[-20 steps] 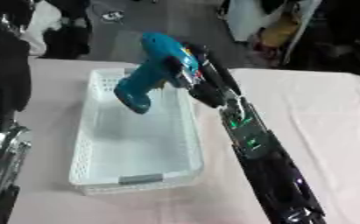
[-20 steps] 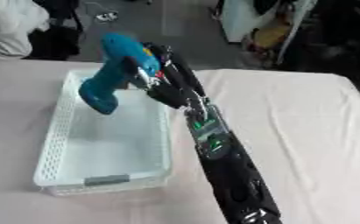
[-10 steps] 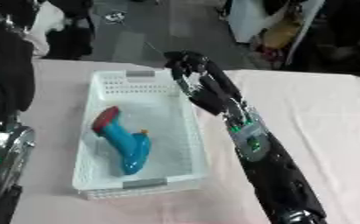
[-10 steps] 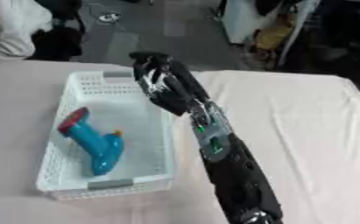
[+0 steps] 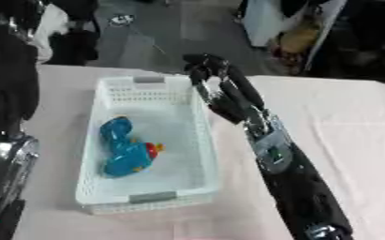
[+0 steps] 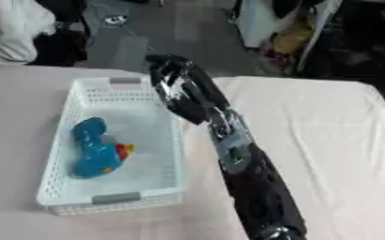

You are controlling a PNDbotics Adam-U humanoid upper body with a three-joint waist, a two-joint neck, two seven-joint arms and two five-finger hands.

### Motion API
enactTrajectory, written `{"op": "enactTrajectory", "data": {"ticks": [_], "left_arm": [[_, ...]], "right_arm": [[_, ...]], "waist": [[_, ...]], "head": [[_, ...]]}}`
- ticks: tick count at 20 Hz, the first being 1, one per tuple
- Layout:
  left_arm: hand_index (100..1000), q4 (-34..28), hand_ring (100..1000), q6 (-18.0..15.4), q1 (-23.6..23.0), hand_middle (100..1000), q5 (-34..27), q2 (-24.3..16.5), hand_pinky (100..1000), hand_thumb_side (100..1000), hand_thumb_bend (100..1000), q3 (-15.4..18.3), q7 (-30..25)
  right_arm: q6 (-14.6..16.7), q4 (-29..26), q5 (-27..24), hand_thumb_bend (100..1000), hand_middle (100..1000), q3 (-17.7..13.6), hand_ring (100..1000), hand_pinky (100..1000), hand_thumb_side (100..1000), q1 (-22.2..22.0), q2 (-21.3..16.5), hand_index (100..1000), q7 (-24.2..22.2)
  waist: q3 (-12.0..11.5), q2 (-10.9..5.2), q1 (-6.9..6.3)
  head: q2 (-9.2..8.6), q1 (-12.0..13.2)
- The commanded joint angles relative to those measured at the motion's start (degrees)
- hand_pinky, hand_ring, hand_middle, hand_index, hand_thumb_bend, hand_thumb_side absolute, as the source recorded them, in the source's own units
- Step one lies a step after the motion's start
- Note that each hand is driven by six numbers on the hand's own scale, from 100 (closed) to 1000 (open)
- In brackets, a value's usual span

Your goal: Pick up objects on the table and place them in the box.

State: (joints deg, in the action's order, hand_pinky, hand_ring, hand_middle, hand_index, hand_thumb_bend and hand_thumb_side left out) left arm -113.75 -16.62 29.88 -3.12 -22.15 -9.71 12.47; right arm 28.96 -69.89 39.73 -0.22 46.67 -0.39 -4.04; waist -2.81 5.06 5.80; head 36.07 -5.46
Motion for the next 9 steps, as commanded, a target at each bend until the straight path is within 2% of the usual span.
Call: {"op": "enactTrajectory", "data": {"ticks": [1,5,7,9], "left_arm": [[920,-0.8,821,-0.1,0.5,892,0.0,-0.5,823,953,307,0.2,-0.1],[919,-0.8,819,0.0,0.0,892,0.3,-1.0,821,953,305,0.3,0.0],[919,-0.8,818,0.0,-0.4,891,0.5,-1.3,819,954,303,0.4,0.0],[919,-0.8,801,0.0,-0.8,886,0.6,-1.7,800,955,298,0.3,-0.3]], "right_arm": [[-0.1,-4.1,-3.2,100,656,-0.2,617,506,1000,0.2,-3.7,858,2.1],[0.1,-10.8,-11.5,100,642,0.1,609,488,1000,-2.9,-9.4,836,5.4],[1.3,-15.6,-15.5,100,653,0.2,619,493,1000,-5.0,-11.8,835,7.0],[3.1,-20.6,-18.2,100,663,0.4,630,497,1000,-7.2,-13.6,824,8.3]], "waist": [[0.3,-0.74,-0.38],[1.0,-0.62,-0.53],[1.5,-0.43,-0.82],[2.2,-0.13,-1.25]], "head": [[-0.81,0.7],[-1.64,1.5],[-2.99,1.5],[-5.19,0.6]]}}
